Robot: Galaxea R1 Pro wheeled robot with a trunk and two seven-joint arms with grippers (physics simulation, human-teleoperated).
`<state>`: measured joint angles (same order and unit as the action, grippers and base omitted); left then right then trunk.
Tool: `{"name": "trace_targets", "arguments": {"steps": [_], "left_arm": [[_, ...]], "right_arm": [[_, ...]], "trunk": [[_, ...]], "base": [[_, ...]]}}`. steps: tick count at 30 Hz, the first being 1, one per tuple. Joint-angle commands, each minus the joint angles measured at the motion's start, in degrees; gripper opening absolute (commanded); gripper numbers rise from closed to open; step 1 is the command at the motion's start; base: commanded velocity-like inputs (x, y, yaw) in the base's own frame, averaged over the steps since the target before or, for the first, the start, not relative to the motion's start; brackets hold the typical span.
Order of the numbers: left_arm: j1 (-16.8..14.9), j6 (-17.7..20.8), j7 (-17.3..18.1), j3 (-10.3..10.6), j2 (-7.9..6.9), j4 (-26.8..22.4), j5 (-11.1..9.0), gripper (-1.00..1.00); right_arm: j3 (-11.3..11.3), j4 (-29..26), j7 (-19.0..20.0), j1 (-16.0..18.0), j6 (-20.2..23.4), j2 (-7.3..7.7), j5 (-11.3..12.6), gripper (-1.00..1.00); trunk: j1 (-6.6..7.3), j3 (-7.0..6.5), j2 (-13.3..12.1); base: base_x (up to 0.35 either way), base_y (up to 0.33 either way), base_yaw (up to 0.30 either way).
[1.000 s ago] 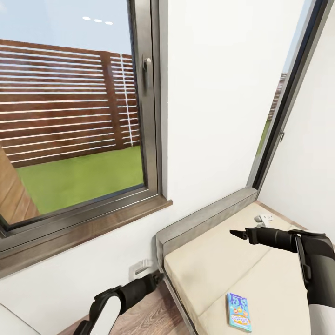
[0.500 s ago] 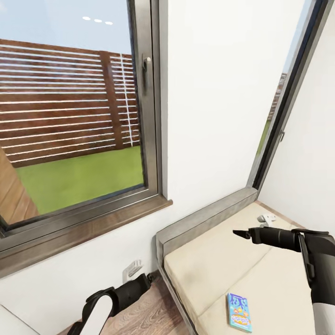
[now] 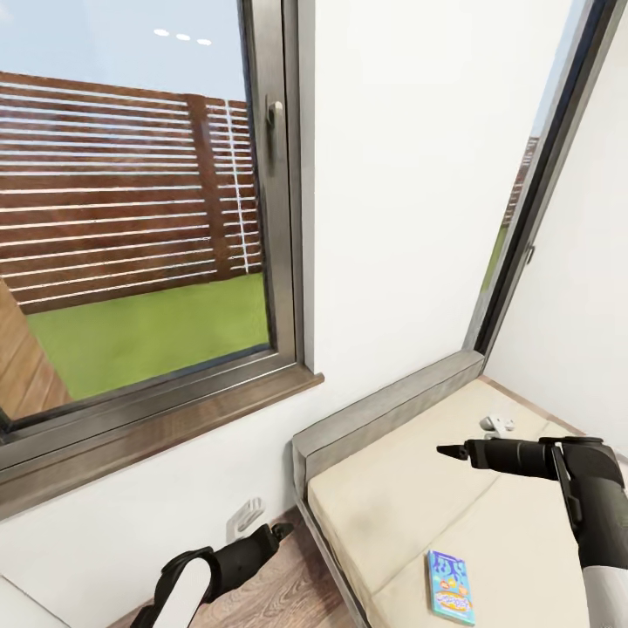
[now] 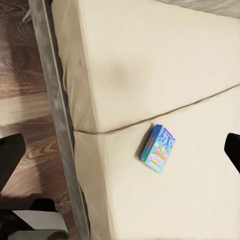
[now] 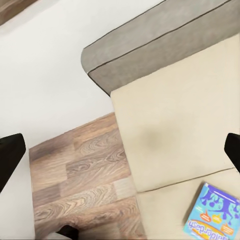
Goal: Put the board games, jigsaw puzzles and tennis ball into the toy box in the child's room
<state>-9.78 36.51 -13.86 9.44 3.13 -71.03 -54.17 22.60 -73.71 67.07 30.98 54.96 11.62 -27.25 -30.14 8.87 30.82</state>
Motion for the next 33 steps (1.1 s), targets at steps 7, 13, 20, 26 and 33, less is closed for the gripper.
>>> {"name": "trace_targets", "arguments": {"steps": [7, 13, 20, 26, 33], "left_arm": [[-0.2, 0.1, -0.5, -0.1, -0.09, 0.6, -0.8, 1.0], [-0.2, 0.2, -0.4, -0.1, -0.19, 0.9, -0.9, 1.0], [-0.2, 0.6, -0.4, -0.2, -0.26, 1.0, -0.9, 1.0], [-0.2, 0.9, -0.4, -0.2, -0.29, 1.0, -0.9, 1.0], [-0.2, 1.1, -0.4, -0.2, -0.31, 1.0, -0.9, 1.0]], "right_arm": [[0.0, 4.5, 0.8, 0.2, 0.6, -0.12, -3.9, 1.0], [0.0, 6.6, 1.0, 0.4, 0.4, -0.49, -5.6, 1.0], [0.0, 7.2, 1.1, 0.5, 0.2, -0.48, -5.9, 1.0], [0.1, 7.3, 1.1, 0.5, 0.1, -0.38, -5.9, 1.0], [0.2, 7.0, 1.0, 0.6, 0.0, -0.49, -5.9, 1.0]], "trunk": [[-1.57, 1.37, 2.9], [-2.89, 2.45, 5.3], [-4.43, 3.71, 8.1], [-5.74, 4.78, 10.5], [-7.28, 6.04, 13.4]], "base": [[0.0, 0.0, 0.0], [0.0, 0.0, 0.0], [0.0, 0.0, -0.028], [0.0, 0.0, -0.131], [0.0, 0.0, -0.016]]}}
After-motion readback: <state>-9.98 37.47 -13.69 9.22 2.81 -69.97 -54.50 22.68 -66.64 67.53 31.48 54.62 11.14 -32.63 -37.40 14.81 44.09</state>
